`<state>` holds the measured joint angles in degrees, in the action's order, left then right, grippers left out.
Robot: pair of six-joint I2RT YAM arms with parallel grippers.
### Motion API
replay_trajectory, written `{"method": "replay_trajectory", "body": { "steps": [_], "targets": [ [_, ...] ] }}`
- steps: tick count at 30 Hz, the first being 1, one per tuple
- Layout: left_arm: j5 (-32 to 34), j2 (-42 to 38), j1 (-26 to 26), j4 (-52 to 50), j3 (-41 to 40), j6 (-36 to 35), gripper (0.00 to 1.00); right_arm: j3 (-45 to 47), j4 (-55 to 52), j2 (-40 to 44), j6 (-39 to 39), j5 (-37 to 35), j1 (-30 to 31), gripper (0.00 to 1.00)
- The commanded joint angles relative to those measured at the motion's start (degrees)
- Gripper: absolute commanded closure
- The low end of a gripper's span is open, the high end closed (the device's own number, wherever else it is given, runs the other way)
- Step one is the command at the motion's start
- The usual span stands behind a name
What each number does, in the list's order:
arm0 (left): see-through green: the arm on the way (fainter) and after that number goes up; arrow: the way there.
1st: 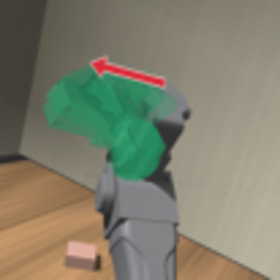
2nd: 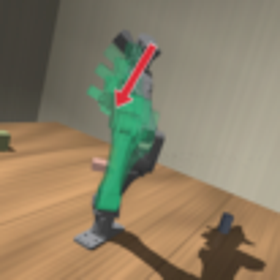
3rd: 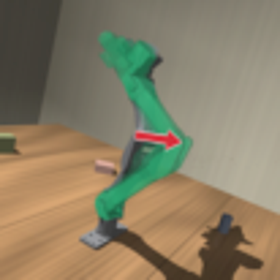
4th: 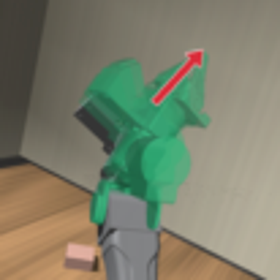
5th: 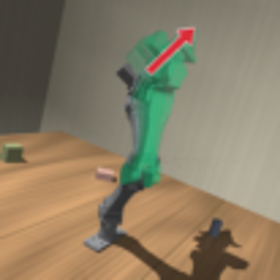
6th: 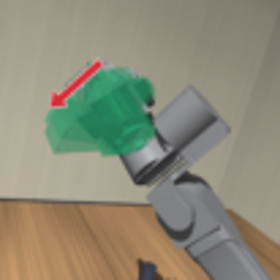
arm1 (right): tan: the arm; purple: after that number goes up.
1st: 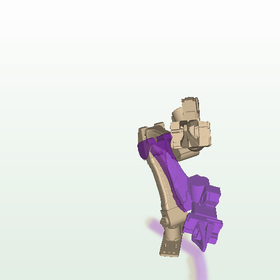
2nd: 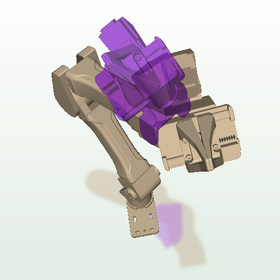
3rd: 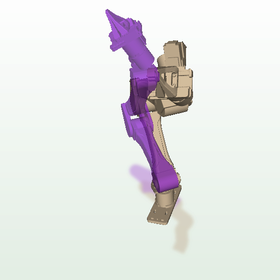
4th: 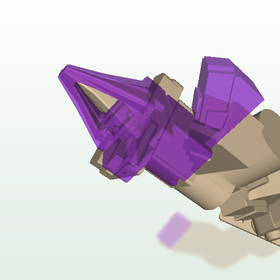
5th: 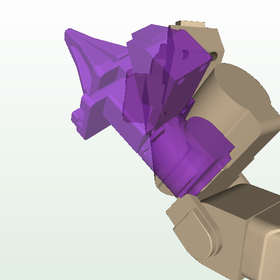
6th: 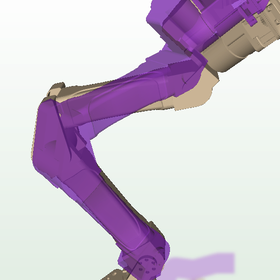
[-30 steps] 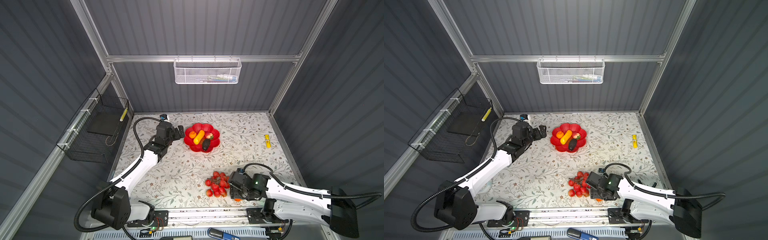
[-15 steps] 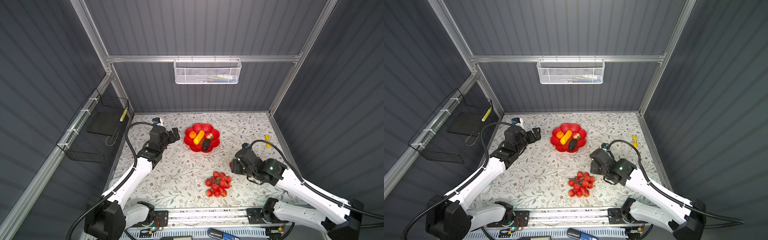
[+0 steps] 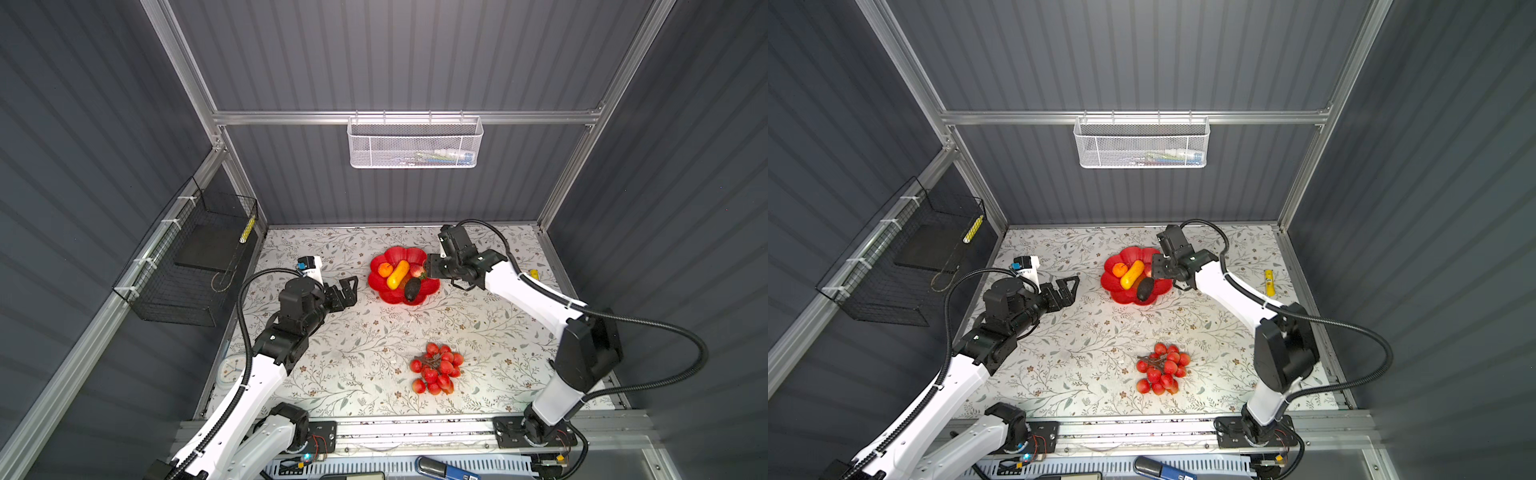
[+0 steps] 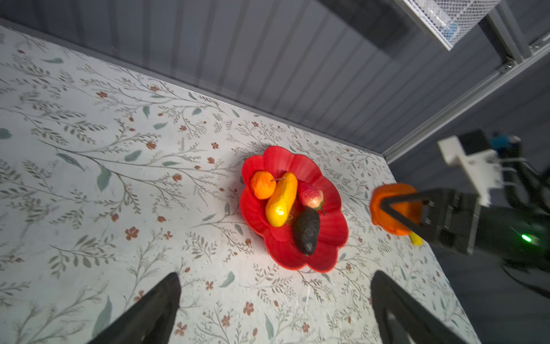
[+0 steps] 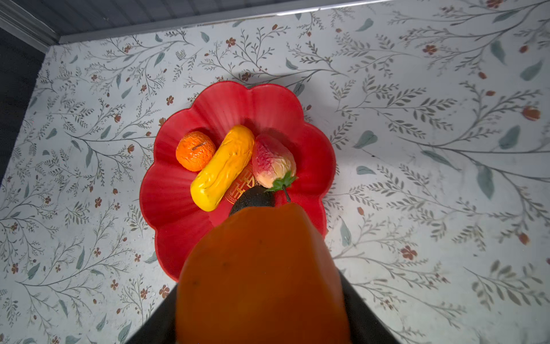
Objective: Arrange fruit in a fruit bowl
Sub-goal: Place the fruit in the fruit bowl, then pick up the fruits from the bottom-center of the table.
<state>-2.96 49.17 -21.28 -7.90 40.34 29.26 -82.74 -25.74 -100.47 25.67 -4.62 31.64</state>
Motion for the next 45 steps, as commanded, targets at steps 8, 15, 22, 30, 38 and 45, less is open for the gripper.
{"method": "replay_trajectory", "body": {
  "steps": [8, 15, 22, 30, 38, 45],
  "targets": [
    [-13.37, -2.19, 0.04, 0.99, -5.14, 4.26, 0.00, -3.92, 1.22, -8.56, -0.46, 3.06, -0.78, 0.56],
    [-14.56, -0.89, -2.08, 3.61, -8.60, 7.03, 0.01, -3.38, 2.27, -11.08, 0.64, 3.45, -1.84, 0.44],
    [-9.90, 2.29, -9.37, 3.14, -7.67, 5.52, 0.01, -5.49, 2.19, -11.95, 1.05, 5.05, -3.10, 0.27],
    [-9.62, 6.32, -15.02, 4.40, -7.91, 4.75, 0.01, -3.97, 2.97, -7.30, 1.05, 5.63, -5.29, 0.16],
    [-6.51, 10.70, -22.33, 5.19, -6.37, 3.12, 0.02, 4.16, 6.07, 2.33, 1.94, 6.35, -7.03, 0.11],
    [-1.89, 16.58, -31.41, 8.44, -5.80, 5.98, 0.03, 21.50, 12.45, 18.94, 4.13, 5.48, -8.19, 0.03]
  ]
}}
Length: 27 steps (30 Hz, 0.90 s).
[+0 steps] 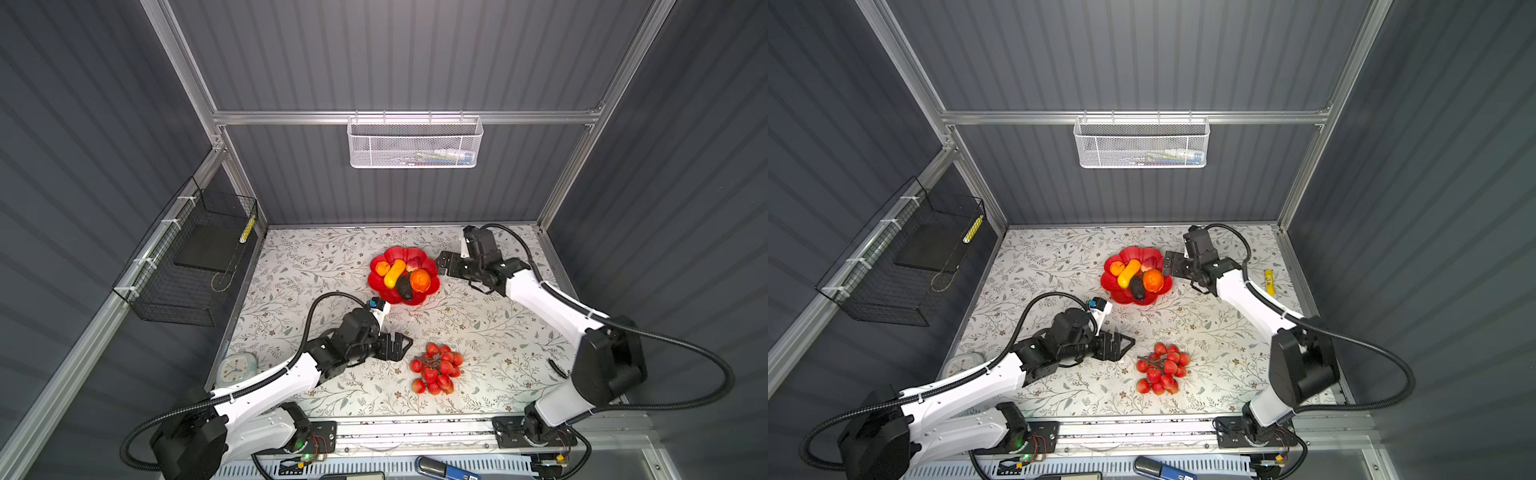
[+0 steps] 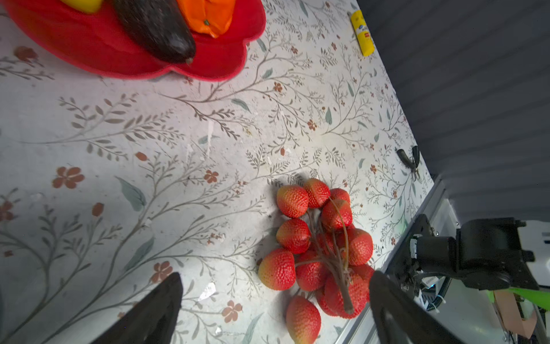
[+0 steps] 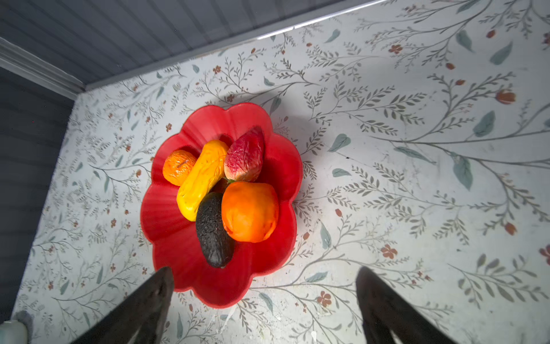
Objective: Arrange fruit in a fruit bowl
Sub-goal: Pick up the fruits from the bottom-center of the table.
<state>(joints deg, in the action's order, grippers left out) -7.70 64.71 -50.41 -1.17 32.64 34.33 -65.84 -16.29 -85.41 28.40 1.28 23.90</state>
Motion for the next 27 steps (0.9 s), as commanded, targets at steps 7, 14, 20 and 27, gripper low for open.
{"method": "replay_trajectory", "body": {
  "steps": [7, 14, 20, 27],
  "targets": [
    [5.92, 8.60, -8.82, 0.35, 5.84, 0.56, 0.07, 15.12, 2.54, 14.62, 3.41, -3.69, -1.85, 0.01],
    [1.29, 15.96, -9.09, -2.39, 11.25, -0.83, 0.28, 18.90, 0.41, 19.14, 3.48, -5.29, -2.95, 0.01],
    [-3.27, 21.02, -9.09, -4.85, 14.52, -1.86, 0.43, 20.44, 0.29, 20.89, 3.40, -5.45, -3.74, 0.01],
    [-6.19, 23.27, -9.09, -10.31, 16.87, -4.43, 0.50, 21.36, 0.68, 20.94, 3.42, -5.13, -4.30, 0.01]
  ]
}}
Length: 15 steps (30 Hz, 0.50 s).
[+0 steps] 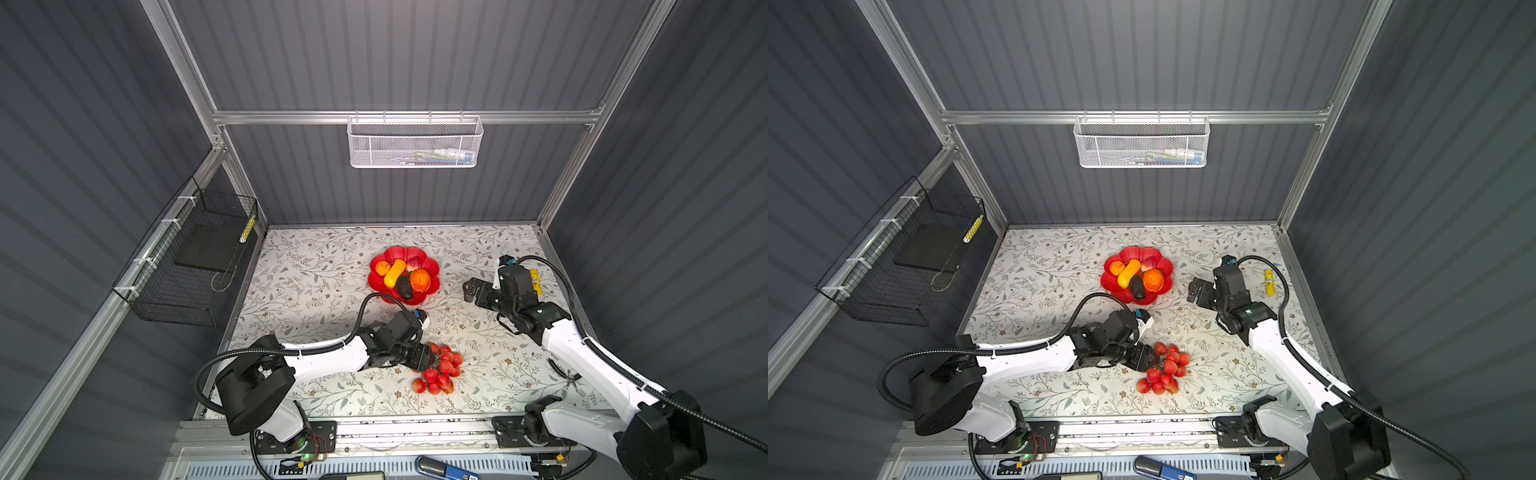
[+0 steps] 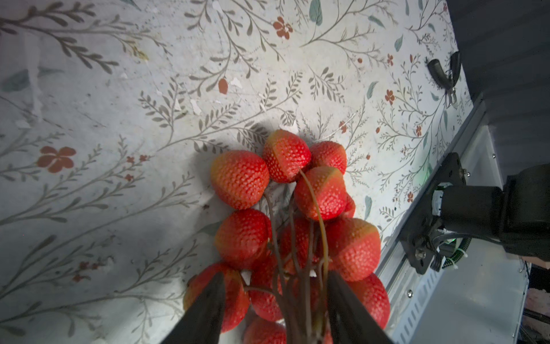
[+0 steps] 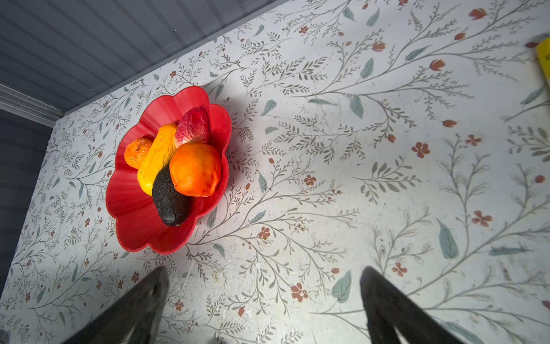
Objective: Arrange fruit in a fruit bowl
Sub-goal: Pick up the fruits from the bottom-center of the table.
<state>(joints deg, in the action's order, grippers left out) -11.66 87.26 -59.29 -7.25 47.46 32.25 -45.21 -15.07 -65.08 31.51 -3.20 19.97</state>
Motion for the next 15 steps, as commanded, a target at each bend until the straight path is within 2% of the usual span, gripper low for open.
{"method": "replay_trajectory", "body": {
  "steps": [1, 2, 5, 7, 11, 15],
  "targets": [
    [-2.09, 1.04, -0.22, -4.80, 2.43, -2.73, 0.56, 0.91, -0.40, 0.56, 0.38, -0.50, -0.48, 0.01],
    [-1.75, 1.15, -0.22, -5.01, 2.83, -2.95, 0.62, 1.07, -0.28, 0.56, 0.48, -0.45, -0.46, 0.01],
    [-0.77, 0.94, -0.22, -4.88, 3.55, -3.16, 0.89, 1.27, -0.26, 0.55, 0.73, -0.33, -0.60, 0.01],
    [-0.19, 0.40, -0.13, -5.07, 4.16, -3.34, 0.98, 1.29, -0.41, 0.57, 0.58, -0.45, -0.54, 0.01],
    [0.49, -2.12, 0.80, -5.79, 4.90, -3.55, 1.00, 1.53, -0.52, 2.30, 0.51, -0.75, -0.81, 0.01],
    [-0.40, -7.92, 6.48, -5.60, 5.53, -4.17, 1.00, 1.34, -0.40, 2.98, 0.49, -0.60, -1.03, 0.01]
  ]
}}
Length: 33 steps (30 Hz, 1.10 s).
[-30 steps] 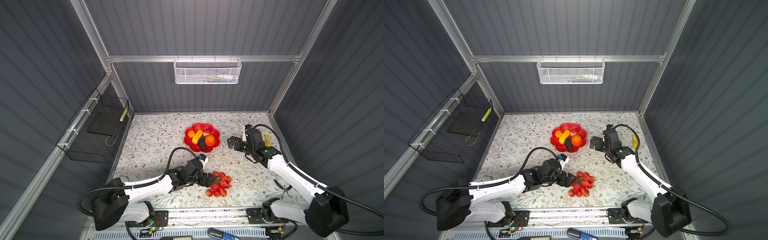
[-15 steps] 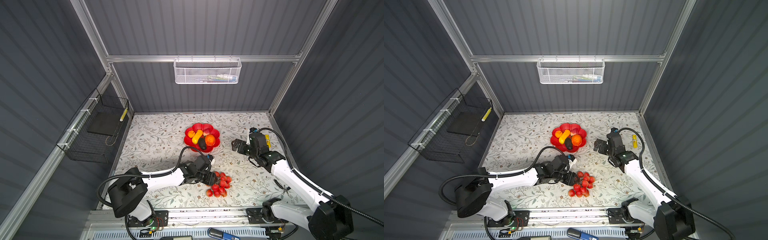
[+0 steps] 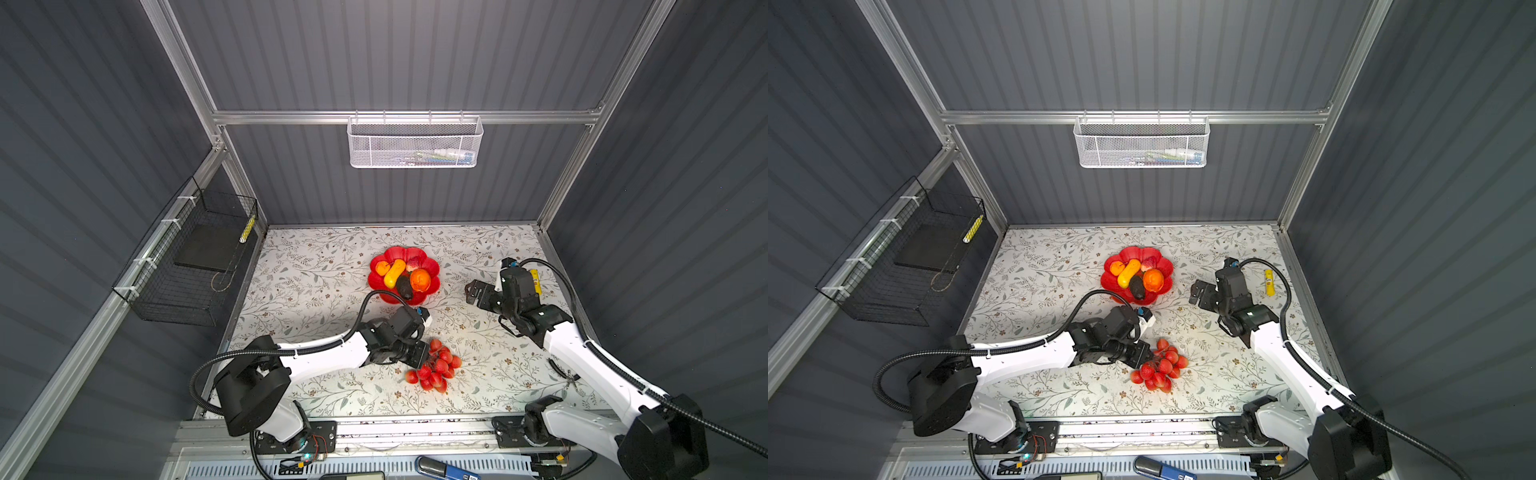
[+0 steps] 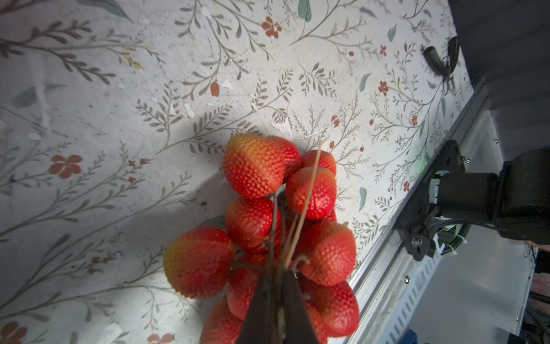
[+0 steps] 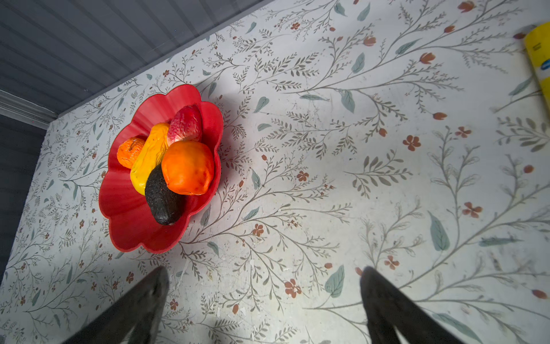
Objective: Arrange fruit in a fruit bowl
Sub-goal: Pick up the fruits from the bottom-center of the table, then place the fruits in the fruit bowl.
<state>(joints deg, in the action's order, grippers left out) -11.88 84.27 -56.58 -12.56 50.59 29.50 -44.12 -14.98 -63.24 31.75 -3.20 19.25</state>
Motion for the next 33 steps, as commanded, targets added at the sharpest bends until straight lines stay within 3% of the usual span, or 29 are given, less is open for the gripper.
{"method": "replay_trajectory", "body": {
  "steps": [1, 7, 10, 12, 18, 27, 28, 31, 33],
  "targets": [
    [-1.21, -6.12, 6.04, 0.01, 3.08, -2.28, 1.00, 0.28, -0.32, 1.34, 0.21, -0.70, -0.35, 0.01],
    [-4.04, -4.74, 15.96, -0.24, 14.07, -11.23, 1.00, -0.08, -1.08, 2.61, -0.17, -0.70, -0.70, 0.01],
    [-11.00, -2.42, 22.92, 9.84, 14.73, -8.32, 1.00, 0.28, -1.86, 4.14, -0.13, -0.96, -0.83, 0.01],
    [-11.62, 0.24, 25.47, 13.52, 16.40, -7.95, 1.00, 0.90, -1.92, 5.43, -0.19, -1.25, -0.88, 0.01],
    [-11.82, 10.00, 29.92, 25.33, 19.15, -4.54, 1.00, 1.20, -3.80, 7.64, -0.91, -1.48, -1.46, 0.01],
    [-11.51, 22.20, 32.67, 37.80, 15.54, 1.59, 1.00, 2.54, -4.00, 9.28, -0.53, -1.21, -1.67, 0.01],
    [-11.20, 22.62, 32.67, 38.03, 15.06, 1.79, 0.97, 2.50, -4.14, 9.28, -0.56, -1.21, -1.77, 0.01],
    [-9.37, 23.24, 32.67, 37.87, 13.13, 1.63, 0.65, 2.36, -4.18, 9.32, -1.03, -1.50, -1.84, 0.01],
    [-7.49, 23.05, 32.67, 36.17, 12.40, 1.06, 0.26, 2.27, -4.18, 9.28, -1.40, -1.83, -2.02, 0.01]
  ]
}}
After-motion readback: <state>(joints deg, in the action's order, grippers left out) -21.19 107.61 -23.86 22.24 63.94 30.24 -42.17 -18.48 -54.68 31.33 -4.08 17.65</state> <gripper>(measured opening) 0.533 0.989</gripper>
